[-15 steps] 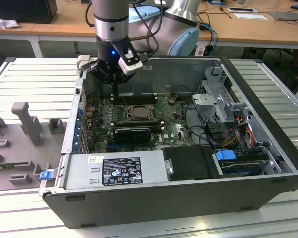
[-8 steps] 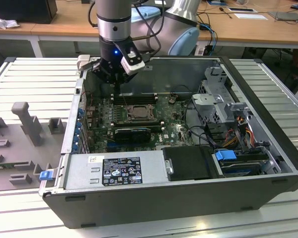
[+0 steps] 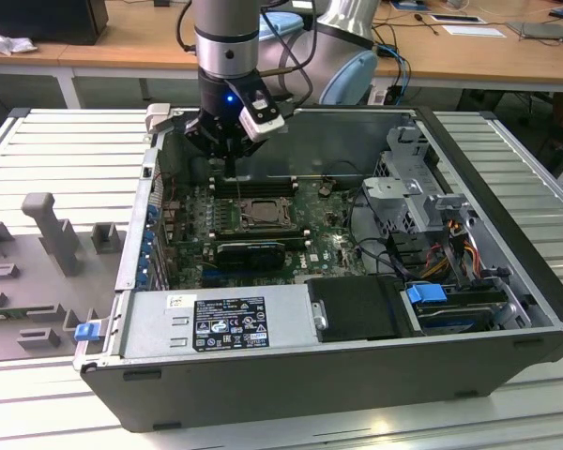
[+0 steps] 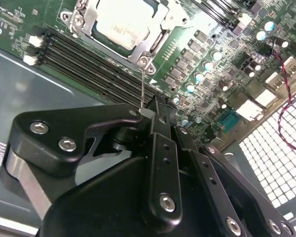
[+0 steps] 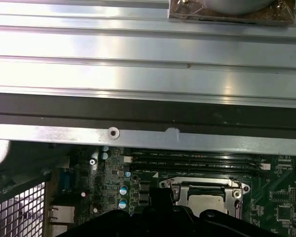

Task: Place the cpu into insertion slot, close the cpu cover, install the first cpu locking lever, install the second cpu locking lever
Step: 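Install the first cpu locking lever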

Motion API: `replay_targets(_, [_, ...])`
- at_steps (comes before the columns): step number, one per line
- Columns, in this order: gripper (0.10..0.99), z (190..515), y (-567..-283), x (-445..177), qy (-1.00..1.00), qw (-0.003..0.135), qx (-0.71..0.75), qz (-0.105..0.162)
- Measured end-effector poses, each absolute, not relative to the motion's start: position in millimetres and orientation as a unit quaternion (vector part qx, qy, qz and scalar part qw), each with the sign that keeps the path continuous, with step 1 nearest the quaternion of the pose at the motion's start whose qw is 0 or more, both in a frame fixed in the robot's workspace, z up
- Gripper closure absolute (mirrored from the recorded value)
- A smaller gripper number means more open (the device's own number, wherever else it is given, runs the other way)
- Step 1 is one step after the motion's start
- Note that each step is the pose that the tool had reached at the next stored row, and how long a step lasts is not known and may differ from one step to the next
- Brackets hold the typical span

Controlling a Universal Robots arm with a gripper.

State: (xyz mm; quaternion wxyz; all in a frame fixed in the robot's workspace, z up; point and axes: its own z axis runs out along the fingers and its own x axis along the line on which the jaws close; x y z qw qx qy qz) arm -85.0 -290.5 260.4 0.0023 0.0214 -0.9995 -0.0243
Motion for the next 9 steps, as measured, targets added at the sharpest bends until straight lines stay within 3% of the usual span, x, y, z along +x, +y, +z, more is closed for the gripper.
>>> replay_targets(9, [0.98,260.4,-290.5,-78.5,-0.999,0.002,0.021,-0.024])
